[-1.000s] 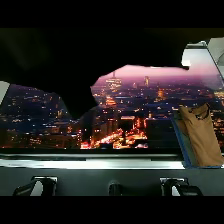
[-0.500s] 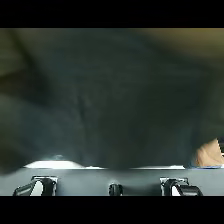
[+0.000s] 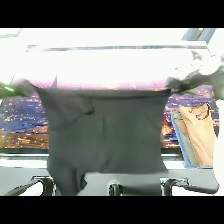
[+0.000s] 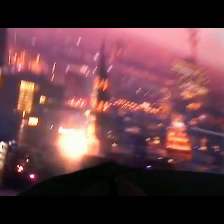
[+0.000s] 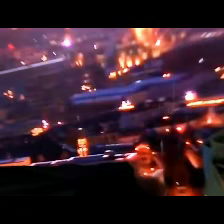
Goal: Fold the shirts.
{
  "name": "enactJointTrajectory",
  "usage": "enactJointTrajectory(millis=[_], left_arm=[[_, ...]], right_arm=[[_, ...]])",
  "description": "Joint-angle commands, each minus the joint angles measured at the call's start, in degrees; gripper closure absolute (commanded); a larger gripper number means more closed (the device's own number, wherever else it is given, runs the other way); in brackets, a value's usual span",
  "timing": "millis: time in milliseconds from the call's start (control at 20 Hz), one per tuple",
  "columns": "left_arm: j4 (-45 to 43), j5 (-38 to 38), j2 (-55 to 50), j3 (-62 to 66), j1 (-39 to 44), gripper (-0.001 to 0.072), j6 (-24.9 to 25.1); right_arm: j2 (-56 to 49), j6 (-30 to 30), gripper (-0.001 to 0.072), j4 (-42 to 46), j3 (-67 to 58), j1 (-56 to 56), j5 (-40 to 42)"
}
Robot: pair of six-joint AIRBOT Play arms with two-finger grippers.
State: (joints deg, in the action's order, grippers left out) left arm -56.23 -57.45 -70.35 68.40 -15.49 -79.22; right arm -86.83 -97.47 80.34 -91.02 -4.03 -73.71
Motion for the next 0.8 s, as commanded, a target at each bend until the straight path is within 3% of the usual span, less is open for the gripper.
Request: enactJointTrajectory(millis=[0, 150, 250, 400, 550, 750], left_arm=[[3.0, 10.4, -11.9, -4.6, 2.6, 0.0679, 0.8], [7.8, 18.2, -16.9, -0.9, 3.5, 0.0678, 0.8], [8.0, 19.1, -17.7, 1.0, 4.0, 0.0677, 0.9], [7.7, 13.8, -15.5, 2.2, 3.4, 0.0677, 7.4], [4.3, 1.1, -14.1, 2.1, 2.1, 0.0678, 7.2], [-0.2, -4.4, -17.6, -1.1, 2.1, 0.0678, 3.1]], right_arm=[[-10.7, -1.8, 0.0665, -3.5, 0.6, 0.0, 9.6], [-11.7, -5.0, 0.0664, -3.7, 0.6, 0.0, 23.4], [-11.2, -7.4, 0.0664, -4.9, 0.5, -0.1, 27.8], [-9.1, -1.9, 0.0663, 0.1, -0.3, -0.1, 20.1], [-8.8, 1.0, 0.0663, 3.4, 0.3, -0.1, 2.6], [-11.3, 2.1, 0.0664, -3.0, 6.1, 0.0, -1.4]])
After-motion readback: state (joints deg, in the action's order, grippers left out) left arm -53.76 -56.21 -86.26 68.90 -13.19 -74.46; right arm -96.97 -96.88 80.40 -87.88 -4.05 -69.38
